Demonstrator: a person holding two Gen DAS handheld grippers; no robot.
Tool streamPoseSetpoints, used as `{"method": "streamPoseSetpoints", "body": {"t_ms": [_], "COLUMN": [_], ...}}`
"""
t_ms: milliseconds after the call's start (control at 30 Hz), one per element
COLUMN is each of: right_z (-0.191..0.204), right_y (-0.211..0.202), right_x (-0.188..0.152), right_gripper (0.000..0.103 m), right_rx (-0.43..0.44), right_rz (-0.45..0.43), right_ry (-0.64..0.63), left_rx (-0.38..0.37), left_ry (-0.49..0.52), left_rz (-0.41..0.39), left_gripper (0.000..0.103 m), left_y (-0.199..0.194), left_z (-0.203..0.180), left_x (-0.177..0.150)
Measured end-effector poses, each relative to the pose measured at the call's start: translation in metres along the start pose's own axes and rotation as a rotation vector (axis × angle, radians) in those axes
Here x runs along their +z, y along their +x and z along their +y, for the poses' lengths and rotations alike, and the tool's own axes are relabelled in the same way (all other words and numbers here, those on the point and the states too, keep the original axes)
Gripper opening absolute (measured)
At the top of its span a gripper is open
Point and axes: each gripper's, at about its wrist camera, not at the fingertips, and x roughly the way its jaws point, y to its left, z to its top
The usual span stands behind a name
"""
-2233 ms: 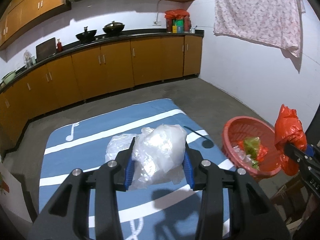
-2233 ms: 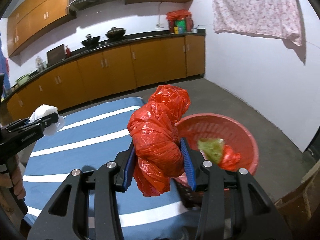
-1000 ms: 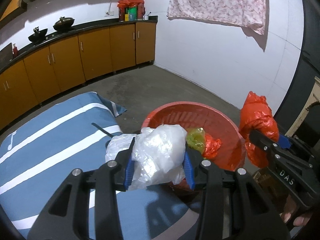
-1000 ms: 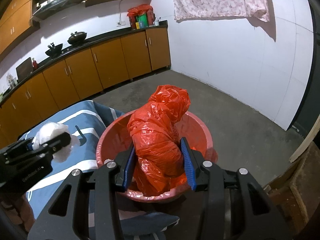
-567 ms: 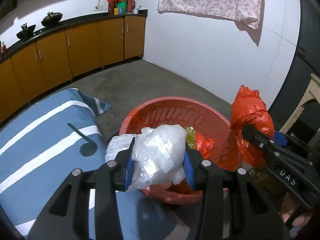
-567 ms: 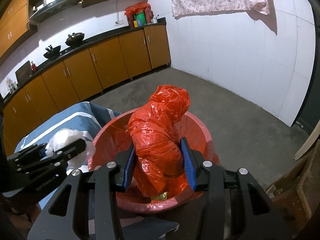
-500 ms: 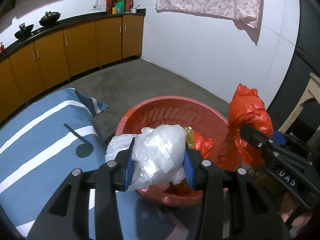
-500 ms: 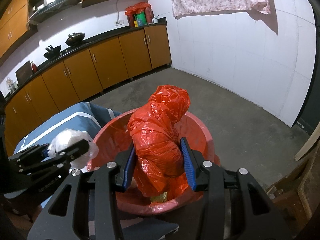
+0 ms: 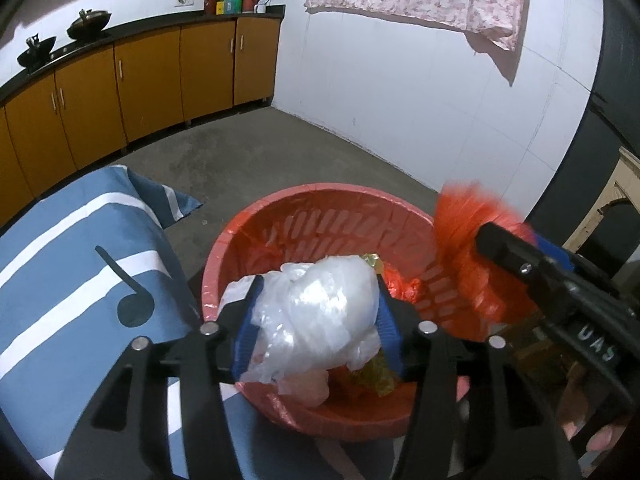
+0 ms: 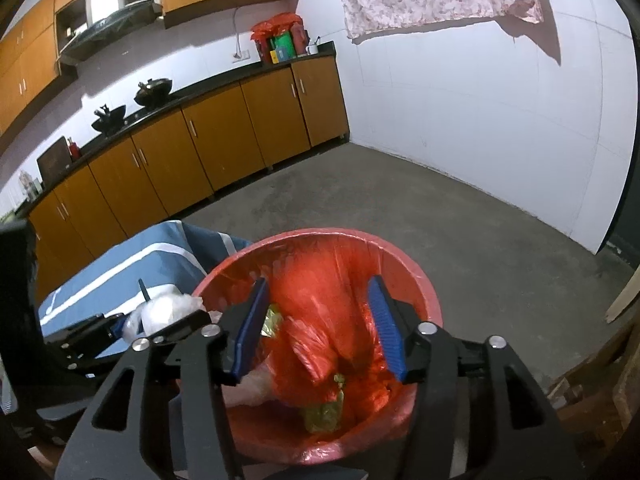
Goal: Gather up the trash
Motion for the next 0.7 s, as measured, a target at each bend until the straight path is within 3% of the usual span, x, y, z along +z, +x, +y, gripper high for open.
{"method": "streamPoseSetpoints", "body": {"t_ms": [367,433,500,567,700], "right_z": [-0.012,-0.009,-0.003,0.002,0.013], "right_y": [-0.025,-0.037,-0.053,-0.068,-0.102], "right_x": [-0.008,-0.012,-0.017,-0.022,-0.037], "right_gripper": [0.063,0.071,0.09,0.098,0.101], "right_rx": [-0.037,-0.067,-0.106,-0.144,-0.178], "right_rz": [-0.018,-0.039,-0.082,-0.132,-0.199], "right_ry": [0.049,0.03,0.009,-0.001,0.005], "left_rx": [0.016,0.026,0.042,0.073,0.151], "left_ry": [-0.059,-0.075,-0.081,-0.077,-0.051], "left_rz": [-0.006,-0.022,-0.049,-0.092,-0.179], "left_gripper": [0.067,0.071,0.079,0.088,0.098], "left_y": [-0.012,-0.025,-0.041,-0.066,-0.12], "left_z": [0.021,0.026,0.029,0.032,0.034], "left_x": [-0.007,-0.01,-0.014,-0.022,-0.044]}}
